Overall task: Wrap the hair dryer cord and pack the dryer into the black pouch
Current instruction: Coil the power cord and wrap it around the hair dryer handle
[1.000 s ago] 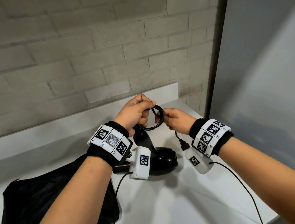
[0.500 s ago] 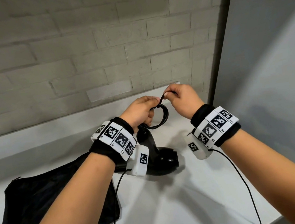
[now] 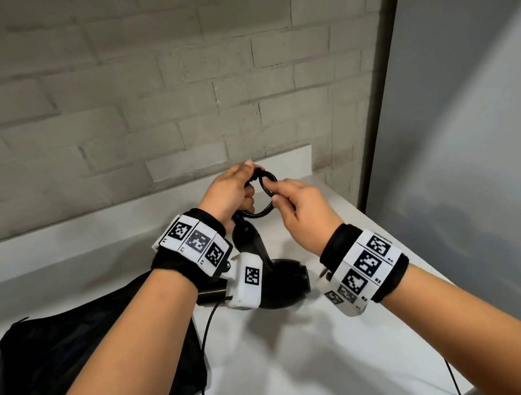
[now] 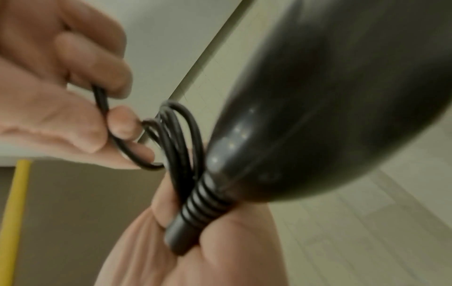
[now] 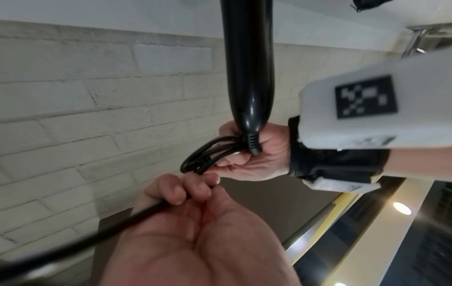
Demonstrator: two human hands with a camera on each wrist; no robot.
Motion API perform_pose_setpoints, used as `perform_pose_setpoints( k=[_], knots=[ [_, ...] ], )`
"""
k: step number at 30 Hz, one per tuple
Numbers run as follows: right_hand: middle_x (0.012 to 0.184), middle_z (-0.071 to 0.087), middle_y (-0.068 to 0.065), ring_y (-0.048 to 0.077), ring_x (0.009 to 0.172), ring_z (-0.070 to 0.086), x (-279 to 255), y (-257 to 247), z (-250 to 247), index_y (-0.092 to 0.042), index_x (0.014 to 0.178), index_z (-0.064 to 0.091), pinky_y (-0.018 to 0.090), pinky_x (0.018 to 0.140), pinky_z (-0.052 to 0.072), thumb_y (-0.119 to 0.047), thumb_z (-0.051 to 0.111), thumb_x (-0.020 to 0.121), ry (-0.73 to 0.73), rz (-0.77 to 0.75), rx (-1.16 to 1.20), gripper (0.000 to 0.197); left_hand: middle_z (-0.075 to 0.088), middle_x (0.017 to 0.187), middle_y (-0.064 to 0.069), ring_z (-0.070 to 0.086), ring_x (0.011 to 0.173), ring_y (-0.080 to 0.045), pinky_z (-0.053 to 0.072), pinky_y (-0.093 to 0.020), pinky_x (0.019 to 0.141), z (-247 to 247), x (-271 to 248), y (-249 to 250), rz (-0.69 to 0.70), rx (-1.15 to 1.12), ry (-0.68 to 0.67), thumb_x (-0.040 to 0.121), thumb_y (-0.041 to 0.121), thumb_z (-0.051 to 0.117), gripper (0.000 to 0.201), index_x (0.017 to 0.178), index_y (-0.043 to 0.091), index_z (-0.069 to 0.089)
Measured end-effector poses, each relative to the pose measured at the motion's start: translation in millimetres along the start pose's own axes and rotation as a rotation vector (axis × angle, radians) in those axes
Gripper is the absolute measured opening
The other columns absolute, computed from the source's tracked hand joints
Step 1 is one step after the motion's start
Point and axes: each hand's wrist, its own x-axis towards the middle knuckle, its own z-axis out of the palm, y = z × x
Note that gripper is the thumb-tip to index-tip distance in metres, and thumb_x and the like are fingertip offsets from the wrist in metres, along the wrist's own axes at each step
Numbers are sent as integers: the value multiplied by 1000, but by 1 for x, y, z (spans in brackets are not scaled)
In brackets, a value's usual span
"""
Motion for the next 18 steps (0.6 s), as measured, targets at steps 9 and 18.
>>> perform_pose_setpoints(
  k=[9,18],
  knots=[
    [80,51,3,11,65,47,-23,32,-4,3,99,50,13,58,31,-1,41,91,-35,180,-23,13,23,39,12,16,27,-1,23,-9,34,0,5,-6,63,-74,65,99,25,38,27,79,20,54],
    [102,56,16,29,100,48,-29,81,-9,-3,95,67,25,90,39,-8,51,89,-178,350,-226,18,25,41,12,19,27,-1,19,-19,39,1,4,-5,98,-16,56,99,18,38,27,79,20,56]
  ],
)
